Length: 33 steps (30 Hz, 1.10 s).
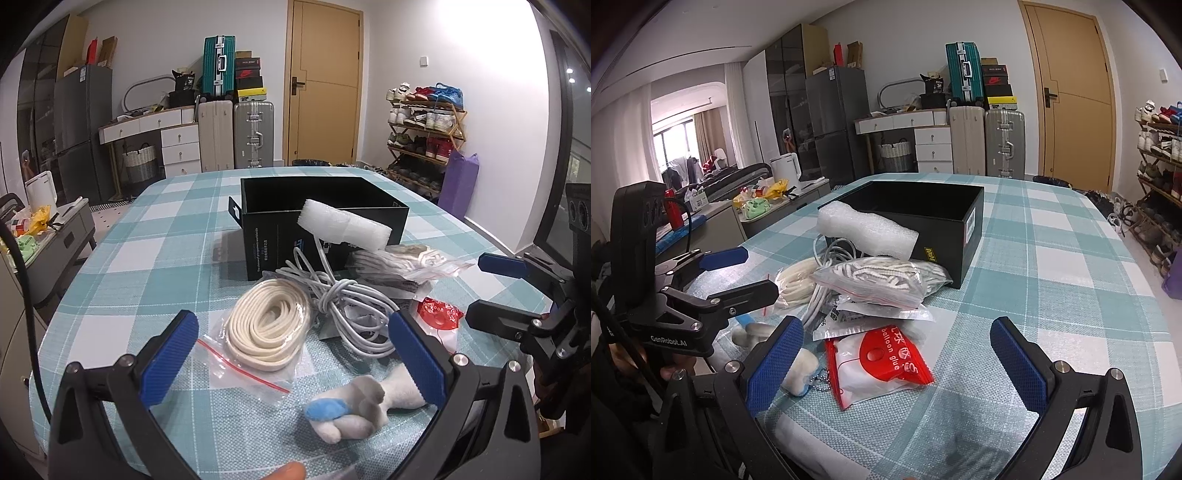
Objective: Organize soft objects
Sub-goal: 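Move the left tool toward the white plush toy with blue parts, then close the left gripper on the plush toy while the right gripper grasps the red balloon glue packet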
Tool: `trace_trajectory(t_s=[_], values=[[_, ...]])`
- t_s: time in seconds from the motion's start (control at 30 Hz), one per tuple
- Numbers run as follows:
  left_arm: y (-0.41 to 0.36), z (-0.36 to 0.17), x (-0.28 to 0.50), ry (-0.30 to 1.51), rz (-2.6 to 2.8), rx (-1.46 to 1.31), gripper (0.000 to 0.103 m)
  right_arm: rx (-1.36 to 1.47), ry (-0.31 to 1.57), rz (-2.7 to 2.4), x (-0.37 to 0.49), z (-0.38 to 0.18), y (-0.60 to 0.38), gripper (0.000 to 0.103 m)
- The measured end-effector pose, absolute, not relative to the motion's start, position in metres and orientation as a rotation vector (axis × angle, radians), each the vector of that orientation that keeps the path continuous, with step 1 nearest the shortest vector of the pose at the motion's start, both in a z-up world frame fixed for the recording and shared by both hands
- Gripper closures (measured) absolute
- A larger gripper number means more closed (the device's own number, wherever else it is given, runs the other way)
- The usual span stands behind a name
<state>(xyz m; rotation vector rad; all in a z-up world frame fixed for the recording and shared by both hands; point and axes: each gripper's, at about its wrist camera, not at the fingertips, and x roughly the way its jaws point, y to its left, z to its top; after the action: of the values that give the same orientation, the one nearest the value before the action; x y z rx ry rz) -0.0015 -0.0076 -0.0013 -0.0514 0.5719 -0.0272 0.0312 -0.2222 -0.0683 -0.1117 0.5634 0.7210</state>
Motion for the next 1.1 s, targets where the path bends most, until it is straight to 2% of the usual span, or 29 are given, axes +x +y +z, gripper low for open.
trace_trajectory(t_s=[1.1], values=[[-0.026,-0.003,-0.018,0.612,-0.195,0.007,0.000,-0.113,0.624,0.758,0.036,-0.073,-0.225,0.000]])
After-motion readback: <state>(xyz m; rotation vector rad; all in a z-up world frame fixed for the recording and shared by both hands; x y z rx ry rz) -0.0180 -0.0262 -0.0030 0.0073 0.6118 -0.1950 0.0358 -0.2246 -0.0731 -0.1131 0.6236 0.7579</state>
